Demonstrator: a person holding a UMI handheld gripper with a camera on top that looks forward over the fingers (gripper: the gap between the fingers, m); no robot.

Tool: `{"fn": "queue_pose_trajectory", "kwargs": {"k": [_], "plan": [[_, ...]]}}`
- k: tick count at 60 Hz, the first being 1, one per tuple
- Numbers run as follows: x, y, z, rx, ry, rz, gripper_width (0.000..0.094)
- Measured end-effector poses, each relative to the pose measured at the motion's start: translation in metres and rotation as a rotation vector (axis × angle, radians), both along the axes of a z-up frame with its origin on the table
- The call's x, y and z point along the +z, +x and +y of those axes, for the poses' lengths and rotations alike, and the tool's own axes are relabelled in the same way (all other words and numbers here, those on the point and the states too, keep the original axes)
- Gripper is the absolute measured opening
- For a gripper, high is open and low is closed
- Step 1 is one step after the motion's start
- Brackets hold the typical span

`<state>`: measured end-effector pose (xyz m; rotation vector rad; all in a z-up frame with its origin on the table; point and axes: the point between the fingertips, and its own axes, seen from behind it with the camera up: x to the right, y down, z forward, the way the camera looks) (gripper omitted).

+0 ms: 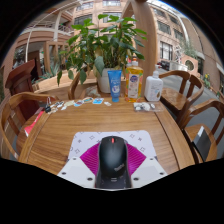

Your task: Arrange mouse

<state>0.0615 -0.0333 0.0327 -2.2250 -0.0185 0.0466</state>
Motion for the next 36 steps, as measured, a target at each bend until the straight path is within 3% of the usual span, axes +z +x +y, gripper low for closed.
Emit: {"fn": "queue_pose_trajectory", "kwargs": {"k": [15,23,36], "plan": [[-0.043,0.005,-0.024,0.008,-0.097,0.029,0.0489],[-0.014,0.010,-0.038,-0.004,-0.057,0.020,0.0869],[0.067,0.009,-0.098,-0.023,0.043,0.001,0.0854]]}}
